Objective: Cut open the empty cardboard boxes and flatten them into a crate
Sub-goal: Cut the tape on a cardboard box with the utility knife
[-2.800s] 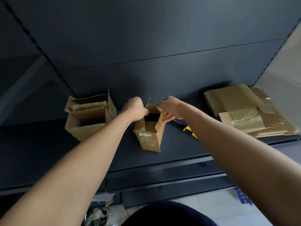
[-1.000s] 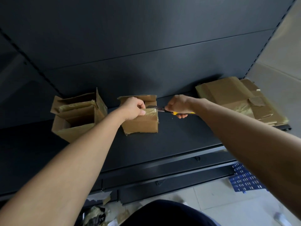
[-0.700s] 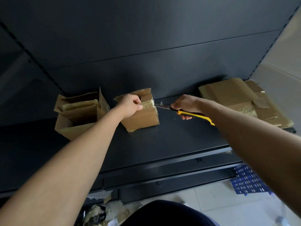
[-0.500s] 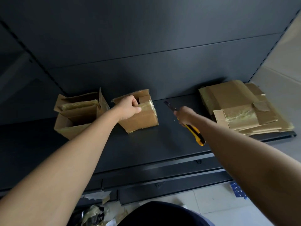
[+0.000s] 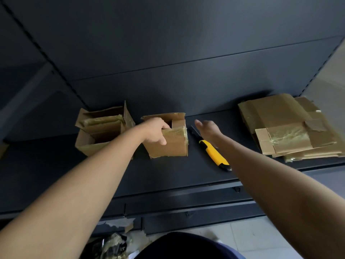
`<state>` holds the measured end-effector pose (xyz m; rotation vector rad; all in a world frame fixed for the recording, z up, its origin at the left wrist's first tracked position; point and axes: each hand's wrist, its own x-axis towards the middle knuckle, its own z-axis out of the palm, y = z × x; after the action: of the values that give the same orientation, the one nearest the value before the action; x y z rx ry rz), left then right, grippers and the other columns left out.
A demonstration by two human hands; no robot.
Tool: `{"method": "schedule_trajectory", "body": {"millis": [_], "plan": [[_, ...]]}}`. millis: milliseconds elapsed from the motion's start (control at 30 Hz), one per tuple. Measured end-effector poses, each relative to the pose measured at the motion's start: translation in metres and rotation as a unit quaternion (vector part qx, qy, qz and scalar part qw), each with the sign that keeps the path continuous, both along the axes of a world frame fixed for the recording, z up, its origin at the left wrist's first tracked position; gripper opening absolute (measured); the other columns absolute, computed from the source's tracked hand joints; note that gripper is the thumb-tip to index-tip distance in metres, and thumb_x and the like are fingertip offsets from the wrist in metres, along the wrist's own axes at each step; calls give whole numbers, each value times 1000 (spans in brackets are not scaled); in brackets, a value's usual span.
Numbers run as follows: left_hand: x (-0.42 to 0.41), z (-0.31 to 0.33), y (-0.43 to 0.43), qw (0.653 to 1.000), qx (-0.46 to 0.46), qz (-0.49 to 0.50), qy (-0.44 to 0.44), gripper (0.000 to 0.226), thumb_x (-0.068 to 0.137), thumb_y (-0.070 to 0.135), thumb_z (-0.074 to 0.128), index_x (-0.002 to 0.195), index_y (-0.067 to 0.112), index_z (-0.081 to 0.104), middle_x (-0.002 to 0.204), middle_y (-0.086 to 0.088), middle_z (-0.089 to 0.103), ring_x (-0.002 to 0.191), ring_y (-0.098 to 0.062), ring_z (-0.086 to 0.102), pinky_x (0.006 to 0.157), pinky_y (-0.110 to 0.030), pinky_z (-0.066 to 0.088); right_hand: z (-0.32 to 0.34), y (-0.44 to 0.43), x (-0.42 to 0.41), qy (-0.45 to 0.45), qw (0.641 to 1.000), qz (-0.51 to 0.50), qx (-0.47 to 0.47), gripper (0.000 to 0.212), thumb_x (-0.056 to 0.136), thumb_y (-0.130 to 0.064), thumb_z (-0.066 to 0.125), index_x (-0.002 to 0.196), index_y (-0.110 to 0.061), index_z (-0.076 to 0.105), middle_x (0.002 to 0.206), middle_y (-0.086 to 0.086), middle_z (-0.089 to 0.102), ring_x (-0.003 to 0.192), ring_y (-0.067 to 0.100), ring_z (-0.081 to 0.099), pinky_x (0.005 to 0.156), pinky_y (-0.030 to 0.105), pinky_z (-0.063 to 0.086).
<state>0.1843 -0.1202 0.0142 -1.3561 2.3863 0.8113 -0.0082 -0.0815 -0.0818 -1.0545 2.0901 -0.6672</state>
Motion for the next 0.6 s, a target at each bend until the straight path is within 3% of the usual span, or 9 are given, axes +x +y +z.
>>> {"method": "schedule_trajectory", "body": {"millis": [133,233,300,400,467,600], "plan": [[-1,9,-7,997,31,23,63,61,84,6,67,136,32,48,137,3,51,124,-22,48,104,-42,41,8,6,-1,-213,976,-32,10,54,86,-64,49,90,-10,59,80,1,58,77,18,56,74,29,45],[-1,18,-15,983,39,61,169,58,82,8,69,134,28,51,123,9,59,117,-17,54,101,-35,42,15,11,-11,-388,919,-63,6,60,74,-70,60,106,-20,63,102,-1,64,94,19,62,74,32,53],[-1,23,-18,969,40,91,227,54,84,11,69,133,26,53,112,11,61,112,-16,57,95,-32,44,23,10,-20,-461,880,-102,-42,48,73,-60,69,104,-25,63,103,-4,64,93,18,63,72,34,53],[0,26,-21,960,62,96,256,35,87,21,66,120,32,58,110,10,63,107,-15,59,94,-35,47,39,8,-33,-439,885,-123,-95,37,75,-48,73,102,-23,65,94,-5,62,77,12,59,68,27,47],[0,25,-21,960,85,92,252,26,87,30,65,112,36,59,112,9,64,105,-13,59,94,-34,47,51,8,-38,-433,883,-129,-127,36,78,-41,73,107,-20,66,90,-2,64,74,12,59,63,26,51],[-8,27,-19,954,91,102,267,46,82,47,65,125,31,57,117,7,64,106,-13,59,99,-35,45,67,14,-44,-410,885,-147,-163,41,77,-29,77,114,-21,61,96,4,68,67,17,64,56,31,56]]}}
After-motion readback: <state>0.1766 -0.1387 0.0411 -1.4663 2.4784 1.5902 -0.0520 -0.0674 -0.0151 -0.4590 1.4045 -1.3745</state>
